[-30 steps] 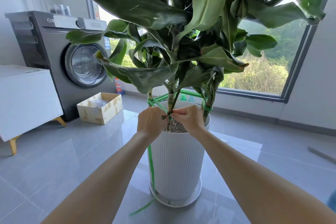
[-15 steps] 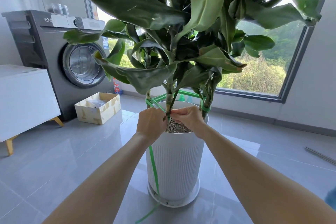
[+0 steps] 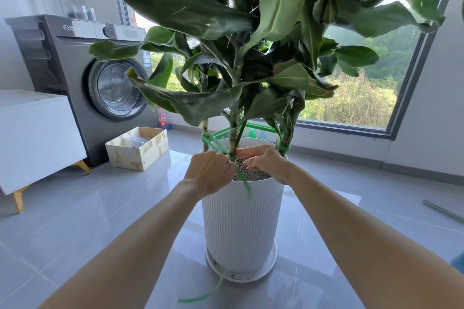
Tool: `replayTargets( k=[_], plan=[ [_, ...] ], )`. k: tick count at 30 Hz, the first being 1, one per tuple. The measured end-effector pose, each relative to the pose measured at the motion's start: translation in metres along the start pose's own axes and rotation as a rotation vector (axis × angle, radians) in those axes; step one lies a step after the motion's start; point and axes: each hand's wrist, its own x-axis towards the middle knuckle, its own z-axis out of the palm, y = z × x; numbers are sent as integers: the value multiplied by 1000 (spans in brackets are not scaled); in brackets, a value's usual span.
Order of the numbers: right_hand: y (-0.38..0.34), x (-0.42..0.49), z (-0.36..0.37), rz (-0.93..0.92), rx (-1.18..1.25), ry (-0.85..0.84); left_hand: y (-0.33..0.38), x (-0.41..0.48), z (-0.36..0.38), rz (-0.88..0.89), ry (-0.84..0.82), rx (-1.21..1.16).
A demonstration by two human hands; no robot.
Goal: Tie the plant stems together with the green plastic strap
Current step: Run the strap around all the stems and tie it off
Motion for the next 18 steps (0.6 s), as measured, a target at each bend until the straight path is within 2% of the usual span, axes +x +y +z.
replayTargets(
  k=[7, 13, 15, 18],
  plan=[
    [0, 3, 0, 76, 112, -81, -5, 2, -5, 20, -15, -84],
    [-5, -4, 1, 36, 81, -65, -10, 2, 0, 27, -12, -96],
    [-5, -4, 2, 42, 121, -48, -11, 4, 3, -29, -15, -150],
    [-4, -2, 3, 36, 109, 16, -7, 12, 5, -232, 13, -339]
  ],
)
